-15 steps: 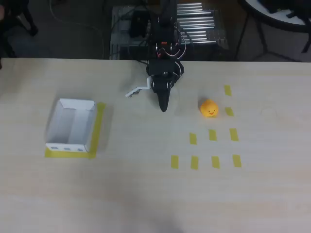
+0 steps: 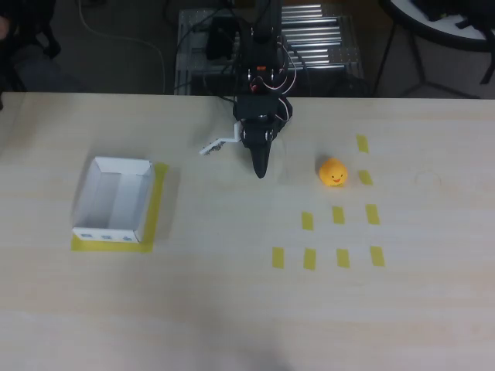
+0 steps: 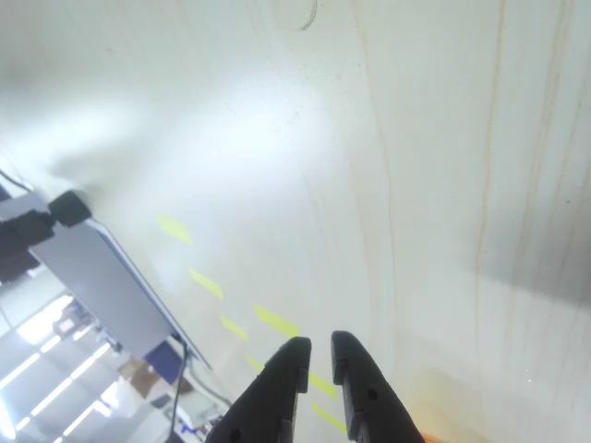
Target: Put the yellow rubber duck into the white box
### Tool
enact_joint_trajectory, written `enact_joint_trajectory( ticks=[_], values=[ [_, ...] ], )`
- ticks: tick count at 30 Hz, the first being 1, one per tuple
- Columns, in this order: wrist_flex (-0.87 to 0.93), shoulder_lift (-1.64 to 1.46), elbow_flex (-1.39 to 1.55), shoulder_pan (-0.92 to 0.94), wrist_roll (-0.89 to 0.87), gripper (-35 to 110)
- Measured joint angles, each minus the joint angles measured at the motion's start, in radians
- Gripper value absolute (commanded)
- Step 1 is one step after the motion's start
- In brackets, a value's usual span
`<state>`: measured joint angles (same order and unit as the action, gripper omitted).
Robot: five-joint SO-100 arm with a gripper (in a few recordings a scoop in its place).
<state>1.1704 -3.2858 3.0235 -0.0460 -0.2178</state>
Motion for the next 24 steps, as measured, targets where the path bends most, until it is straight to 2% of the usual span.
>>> enact_joint_trajectory(
  ticks=[15, 24],
  values=[
    [-0.002, 0.000, 0.000, 0.000, 0.000, 0],
    [-0.069, 0.077, -0.011, -0.029, 0.063, 0]
  ],
)
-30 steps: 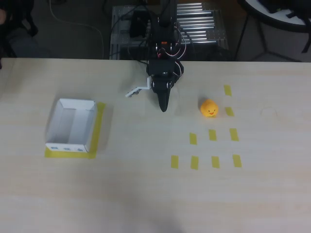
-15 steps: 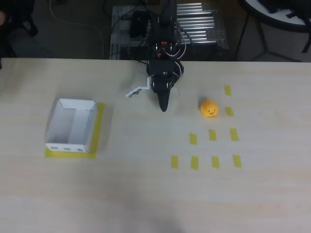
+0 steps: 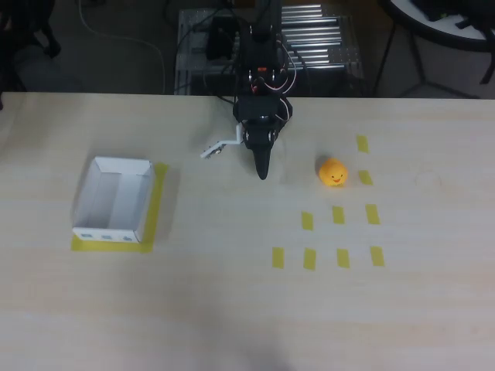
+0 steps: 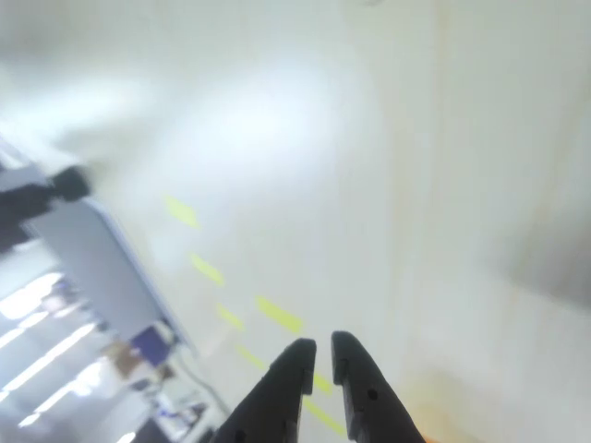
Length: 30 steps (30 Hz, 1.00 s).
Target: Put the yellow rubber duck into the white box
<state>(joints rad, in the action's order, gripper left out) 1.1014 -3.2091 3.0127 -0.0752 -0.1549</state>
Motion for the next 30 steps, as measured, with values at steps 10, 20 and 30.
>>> enact_joint_trajectory(
  ticks=[10, 20, 30],
  values=[
    [0.000, 0.212, -0.187, -0.017, 0.041, 0],
    [0.091, 0.350, -0.419, -0.017, 0.055, 0],
    [0.290, 0.506, -0.767, -0.089, 0.138, 2]
  ],
)
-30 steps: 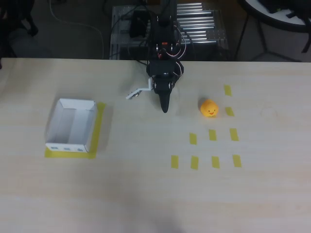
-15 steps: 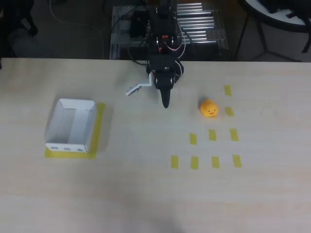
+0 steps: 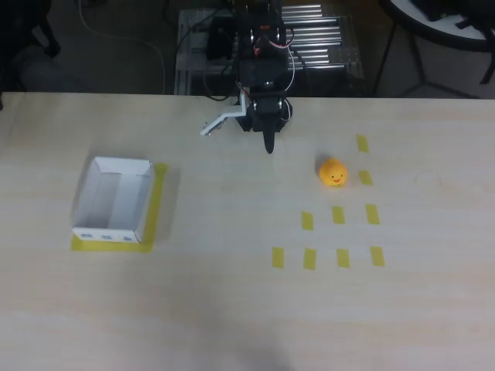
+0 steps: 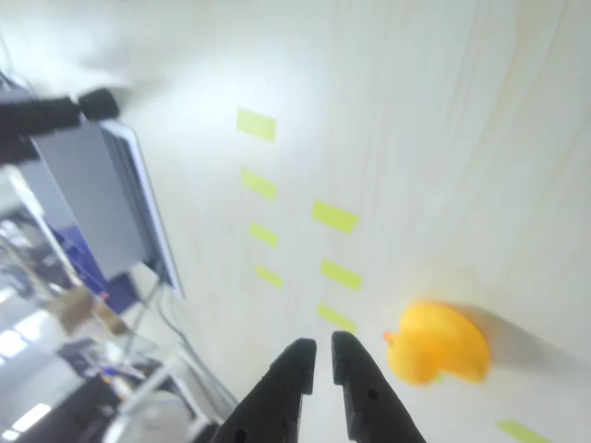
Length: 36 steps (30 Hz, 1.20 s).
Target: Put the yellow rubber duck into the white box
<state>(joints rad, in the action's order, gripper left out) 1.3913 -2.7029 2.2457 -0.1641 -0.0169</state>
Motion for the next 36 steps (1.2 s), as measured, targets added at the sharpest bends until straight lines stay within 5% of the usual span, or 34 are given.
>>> enact_joint_trajectory(
  ticks=[10, 23, 36],
  values=[
    [0.239, 0.187, -0.210, -0.115, 0.333, 53],
    [0.296, 0.451, -0.230, -0.319, 0.643, 65],
    [0.144, 0.790, -0.264, -0.517, 0.663, 64]
  ],
)
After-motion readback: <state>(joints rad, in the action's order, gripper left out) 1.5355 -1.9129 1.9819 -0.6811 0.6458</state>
